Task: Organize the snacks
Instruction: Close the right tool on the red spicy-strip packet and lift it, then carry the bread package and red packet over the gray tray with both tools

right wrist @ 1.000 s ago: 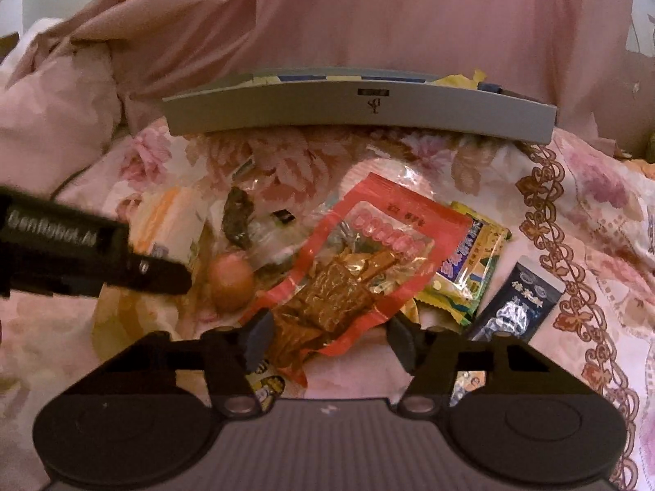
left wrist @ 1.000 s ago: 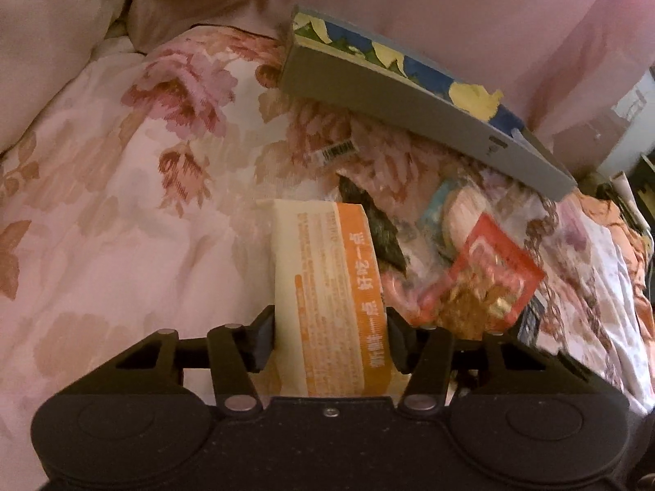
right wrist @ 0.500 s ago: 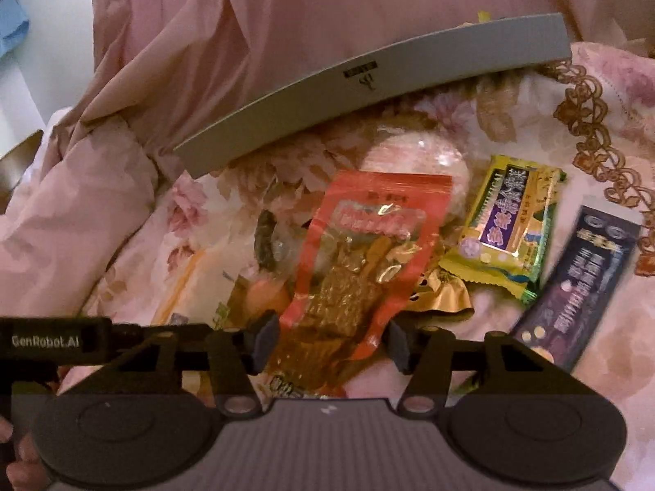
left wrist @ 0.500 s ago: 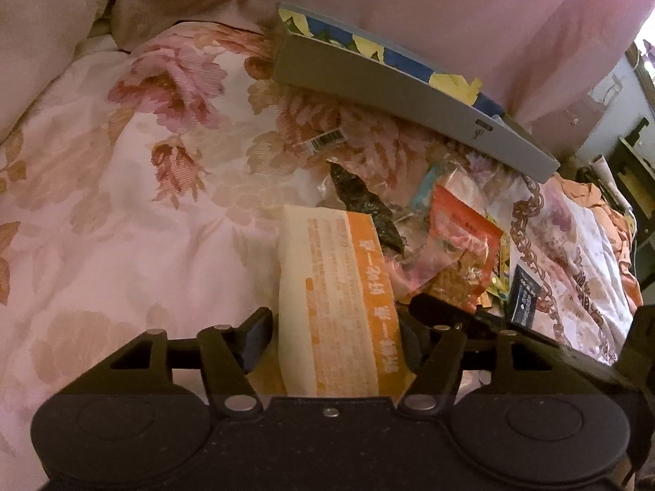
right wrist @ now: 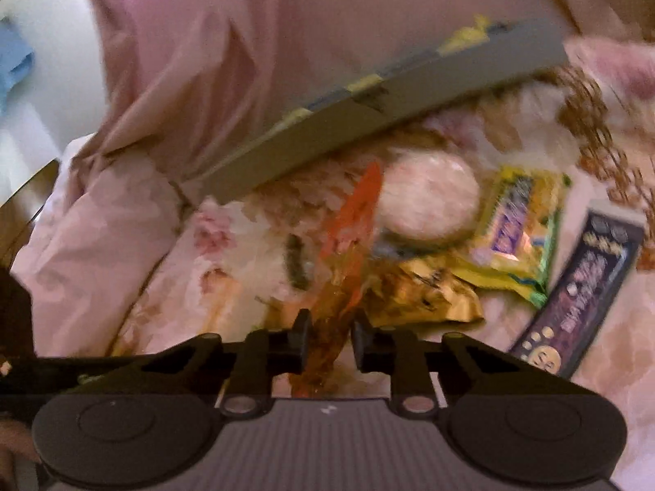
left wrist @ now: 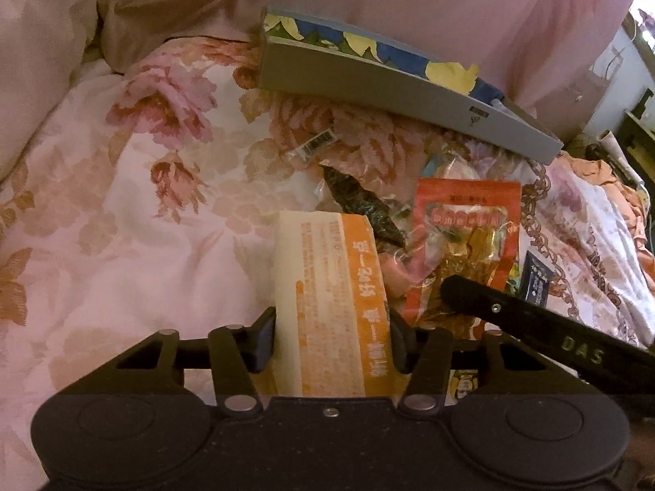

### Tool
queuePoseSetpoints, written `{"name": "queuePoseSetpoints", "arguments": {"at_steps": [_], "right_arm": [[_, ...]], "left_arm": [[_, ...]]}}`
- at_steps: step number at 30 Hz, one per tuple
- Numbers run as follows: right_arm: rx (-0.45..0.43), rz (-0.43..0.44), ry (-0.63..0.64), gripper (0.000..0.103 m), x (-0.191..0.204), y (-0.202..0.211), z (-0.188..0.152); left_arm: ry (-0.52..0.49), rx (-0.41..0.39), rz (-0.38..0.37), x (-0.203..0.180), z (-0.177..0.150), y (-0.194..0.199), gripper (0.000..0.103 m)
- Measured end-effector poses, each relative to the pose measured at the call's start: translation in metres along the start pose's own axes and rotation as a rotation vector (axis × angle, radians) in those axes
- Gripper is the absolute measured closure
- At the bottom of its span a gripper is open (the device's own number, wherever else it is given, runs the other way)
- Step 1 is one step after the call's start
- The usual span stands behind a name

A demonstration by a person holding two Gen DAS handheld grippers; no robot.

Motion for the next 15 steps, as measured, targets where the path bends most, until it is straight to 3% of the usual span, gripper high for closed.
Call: {"name": "queuePoseSetpoints", "arguments": {"at_steps": [3,7,15], "right_arm": [[-0.002,0.028,0.052,0.078,0.01,-0.001,0.001],[0.06,0.061,-0.014,0.069,0.002,-0.016,-0.005],[0.072,0.065,-0.094,0.081,-0.003,-0.013,-0.009]], "left_arm": [[0.009,-0.003,-0.003,0.002,0.0,0.001,0.049],[0.019,-0.009,-0.012,0.004,-0.001,0.0,0.049],[0.016,-0.011,-0.009,0.002,-0.002,0.002,0.05]]}}
Point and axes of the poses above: each gripper's, at about its wrist camera, not at the fingertips, and y roughly against the way its jaws point, x to its left, z to its top, the point moved 2 cm from there along -y, roughly the way its jaws point, and after that the axes turned 3 degrees about -z, right-handed, at the moved point
